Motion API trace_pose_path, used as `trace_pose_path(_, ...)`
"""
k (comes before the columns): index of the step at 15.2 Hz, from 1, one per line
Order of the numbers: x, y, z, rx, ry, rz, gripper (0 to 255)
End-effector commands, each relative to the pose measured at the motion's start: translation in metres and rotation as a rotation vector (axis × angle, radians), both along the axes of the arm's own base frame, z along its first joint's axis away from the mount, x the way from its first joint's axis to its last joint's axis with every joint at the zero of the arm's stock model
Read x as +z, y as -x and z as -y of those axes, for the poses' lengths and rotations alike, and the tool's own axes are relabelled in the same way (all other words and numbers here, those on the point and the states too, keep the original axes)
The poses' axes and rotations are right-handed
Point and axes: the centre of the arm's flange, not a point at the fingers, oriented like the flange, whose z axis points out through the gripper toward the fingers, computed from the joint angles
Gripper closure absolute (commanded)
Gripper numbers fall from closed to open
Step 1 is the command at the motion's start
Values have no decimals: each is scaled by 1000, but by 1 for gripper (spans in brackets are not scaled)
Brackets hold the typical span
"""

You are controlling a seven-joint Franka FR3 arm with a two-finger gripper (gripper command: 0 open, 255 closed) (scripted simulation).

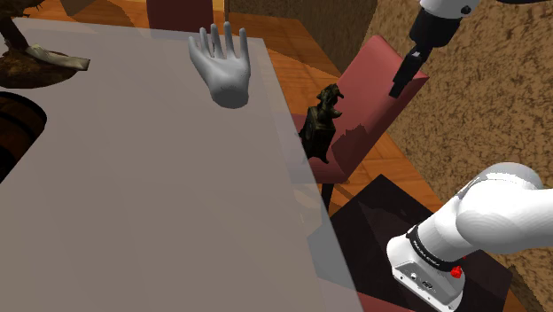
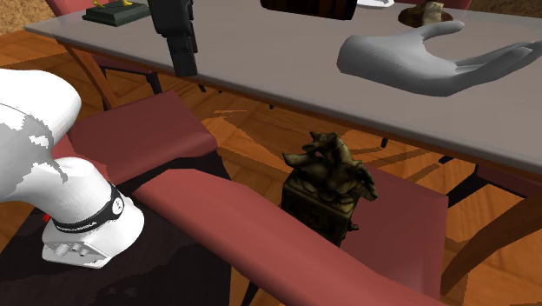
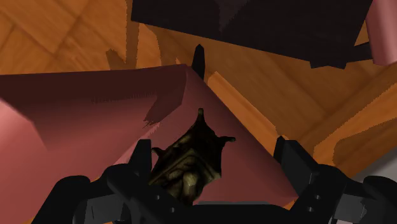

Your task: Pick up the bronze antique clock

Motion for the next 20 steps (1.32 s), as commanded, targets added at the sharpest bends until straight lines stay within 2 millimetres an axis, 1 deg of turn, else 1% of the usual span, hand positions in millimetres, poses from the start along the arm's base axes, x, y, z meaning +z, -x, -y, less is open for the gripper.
trace_pose_path(1, 0, 0, 0, 0, 0, 0, 0)
trace_pose_path(7, -53, -63, 39, -49, -177, -41, 0)
trace_pose_path(11, -93, -103, 62, -82, -294, -68, 0)
trace_pose_path(15, -136, -140, 80, -114, -409, -95, 0)
trace_pose_path(20, -162, -140, 80, -114, -409, -95, 0)
